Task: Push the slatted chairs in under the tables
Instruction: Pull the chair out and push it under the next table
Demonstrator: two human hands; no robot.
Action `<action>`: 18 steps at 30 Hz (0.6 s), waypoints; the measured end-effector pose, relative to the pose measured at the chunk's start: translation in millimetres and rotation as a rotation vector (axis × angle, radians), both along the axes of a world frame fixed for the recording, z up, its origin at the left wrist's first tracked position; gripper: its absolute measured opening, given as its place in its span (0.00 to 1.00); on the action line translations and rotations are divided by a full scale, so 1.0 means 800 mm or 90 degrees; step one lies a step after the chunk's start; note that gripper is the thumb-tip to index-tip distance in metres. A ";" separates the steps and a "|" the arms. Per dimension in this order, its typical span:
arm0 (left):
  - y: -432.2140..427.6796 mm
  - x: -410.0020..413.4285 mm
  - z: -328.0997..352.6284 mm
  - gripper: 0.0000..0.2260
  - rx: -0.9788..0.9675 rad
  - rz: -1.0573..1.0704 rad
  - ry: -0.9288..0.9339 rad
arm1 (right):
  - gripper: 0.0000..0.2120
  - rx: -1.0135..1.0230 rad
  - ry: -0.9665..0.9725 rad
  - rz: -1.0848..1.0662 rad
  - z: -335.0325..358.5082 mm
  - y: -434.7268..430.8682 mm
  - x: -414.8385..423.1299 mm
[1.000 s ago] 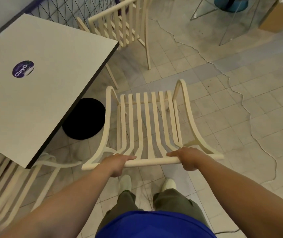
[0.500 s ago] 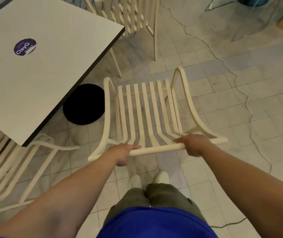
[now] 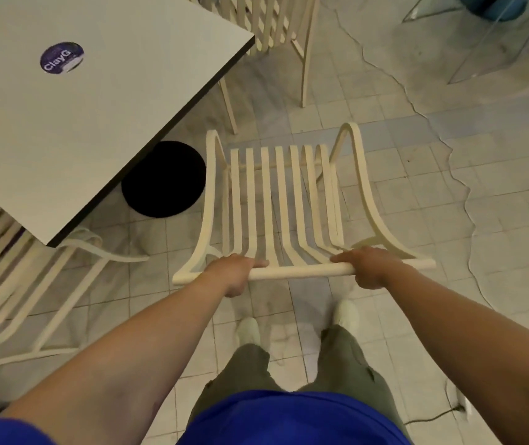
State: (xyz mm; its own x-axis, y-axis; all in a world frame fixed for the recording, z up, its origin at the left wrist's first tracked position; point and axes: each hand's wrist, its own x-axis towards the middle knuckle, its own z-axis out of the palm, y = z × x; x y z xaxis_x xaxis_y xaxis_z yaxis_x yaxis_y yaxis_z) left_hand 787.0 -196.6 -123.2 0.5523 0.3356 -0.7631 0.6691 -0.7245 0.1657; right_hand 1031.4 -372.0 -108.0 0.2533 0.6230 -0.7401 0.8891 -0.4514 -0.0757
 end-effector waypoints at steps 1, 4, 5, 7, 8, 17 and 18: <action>-0.001 0.001 0.001 0.40 0.001 0.002 0.003 | 0.34 0.002 0.007 0.007 -0.001 0.000 0.003; -0.004 0.003 0.005 0.41 0.003 0.014 0.015 | 0.36 -0.006 0.052 0.050 -0.003 0.004 0.011; -0.005 0.004 0.007 0.42 0.009 0.015 0.019 | 0.36 -0.005 0.061 0.060 -0.003 0.005 0.014; -0.009 0.008 0.010 0.42 0.012 0.026 0.032 | 0.37 -0.003 0.076 0.083 -0.004 0.004 0.023; -0.011 0.011 0.013 0.41 0.019 0.031 0.032 | 0.37 0.002 0.082 0.093 -0.005 0.003 0.027; -0.067 0.048 0.018 0.41 0.030 0.117 0.036 | 0.37 -0.014 0.109 0.187 0.000 -0.006 0.087; -0.075 0.051 0.018 0.41 0.030 0.130 0.032 | 0.37 -0.017 0.111 0.194 0.001 -0.006 0.094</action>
State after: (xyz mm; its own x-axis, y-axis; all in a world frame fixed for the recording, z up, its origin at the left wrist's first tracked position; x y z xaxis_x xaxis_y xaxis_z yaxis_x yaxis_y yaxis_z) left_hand 828.0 -256.2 -109.0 0.4307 0.4722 -0.7691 0.8093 -0.5792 0.0977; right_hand 1106.9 -377.2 -107.1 -0.0723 0.6302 -0.7731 0.9581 -0.1716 -0.2295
